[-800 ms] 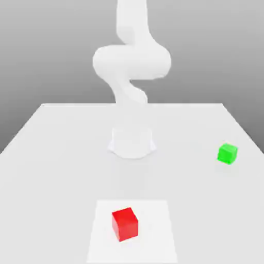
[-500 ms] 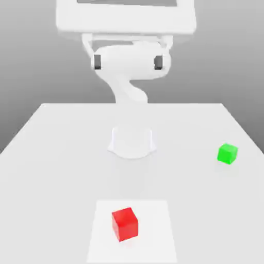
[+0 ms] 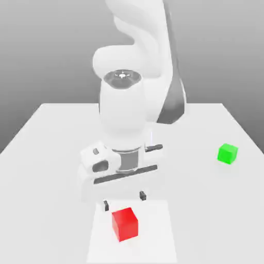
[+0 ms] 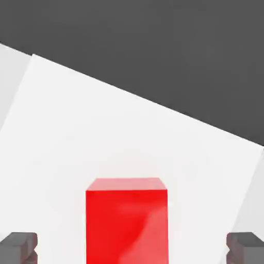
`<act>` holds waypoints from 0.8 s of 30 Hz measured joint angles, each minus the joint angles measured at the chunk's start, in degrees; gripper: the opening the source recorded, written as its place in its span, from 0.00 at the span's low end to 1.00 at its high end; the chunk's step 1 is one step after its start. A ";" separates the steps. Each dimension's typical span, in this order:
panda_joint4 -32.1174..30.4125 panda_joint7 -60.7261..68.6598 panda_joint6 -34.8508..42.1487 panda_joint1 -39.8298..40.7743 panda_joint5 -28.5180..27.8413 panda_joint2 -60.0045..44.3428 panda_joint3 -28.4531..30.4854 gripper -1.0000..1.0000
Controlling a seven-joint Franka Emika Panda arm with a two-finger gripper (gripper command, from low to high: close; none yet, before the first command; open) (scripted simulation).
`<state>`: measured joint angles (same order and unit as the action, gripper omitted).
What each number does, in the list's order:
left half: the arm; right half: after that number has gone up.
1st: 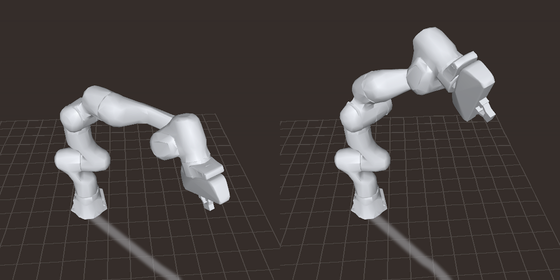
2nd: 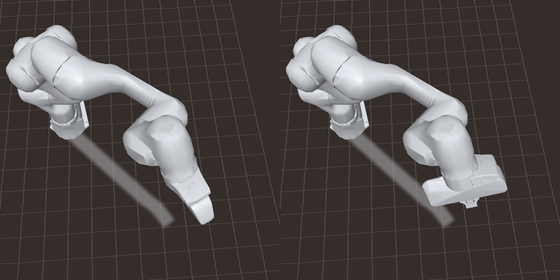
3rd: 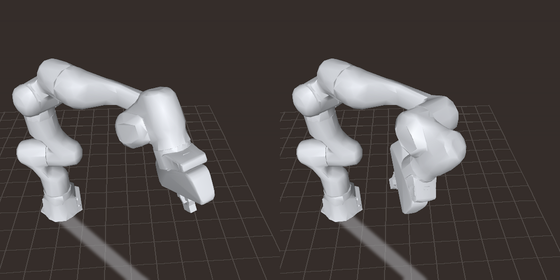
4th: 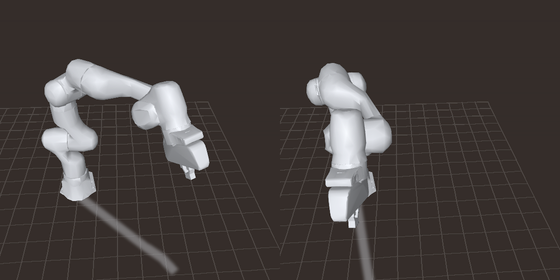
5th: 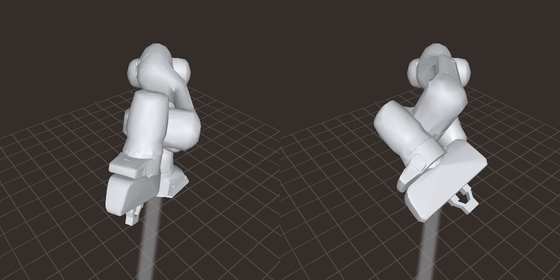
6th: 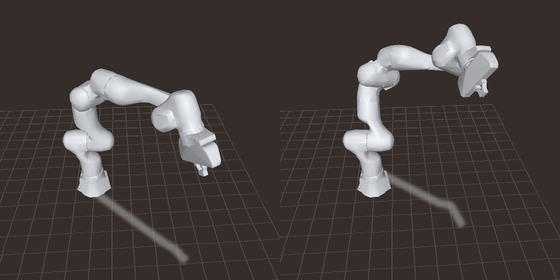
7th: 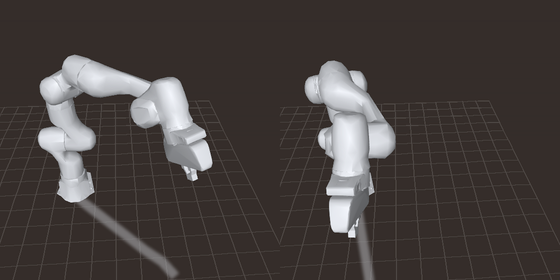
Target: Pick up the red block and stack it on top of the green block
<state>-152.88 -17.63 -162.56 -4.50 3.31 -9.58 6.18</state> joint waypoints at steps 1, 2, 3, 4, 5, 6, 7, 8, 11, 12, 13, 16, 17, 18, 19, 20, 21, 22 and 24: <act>0.26 0.55 -1.71 0.36 0.66 -2.08 -0.51 0.50; 0.54 1.12 -3.47 0.89 1.38 -4.15 -1.19 0.50; 0.83 1.52 -5.09 1.43 1.93 -6.10 -1.86 0.00; 0.83 1.52 -5.09 1.43 1.93 -6.10 -1.86 0.00; 0.83 1.51 -5.08 1.43 1.92 -6.10 -1.86 0.00; 0.83 1.49 -5.07 1.44 1.90 -6.10 -1.86 0.00; 0.83 1.46 -5.04 1.45 1.87 -6.10 -1.87 0.00; 0.83 1.43 -5.02 1.46 1.84 -6.10 -1.87 0.00; 0.68 1.20 -4.31 1.40 1.49 -5.22 -1.74 0.00; 0.42 0.70 -2.88 1.37 0.77 -3.52 -1.54 0.00; 0.14 0.16 -1.29 1.15 0.06 -1.63 -1.17 0.00; -0.82 -0.57 3.45 0.59 -1.62 4.10 -1.18 0.00; -1.24 0.89 4.22 -1.16 -1.44 5.32 -2.62 0.00; -1.69 2.95 4.75 -3.81 -0.97 6.32 -4.21 0.00; -2.15 5.31 5.15 -6.40 -0.36 7.21 -5.68 0.00; -2.62 7.79 5.48 -8.98 0.30 8.04 -7.08 0.00; -3.09 10.24 5.78 -11.26 0.89 8.85 -8.72 0.00; -3.57 12.78 6.06 -14.06 1.55 9.65 -9.85 0.00; -4.52 17.87 6.60 -19.87 2.78 11.23 -11.88 0.00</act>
<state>-157.40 0.24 -155.96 -24.37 6.09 1.65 -5.70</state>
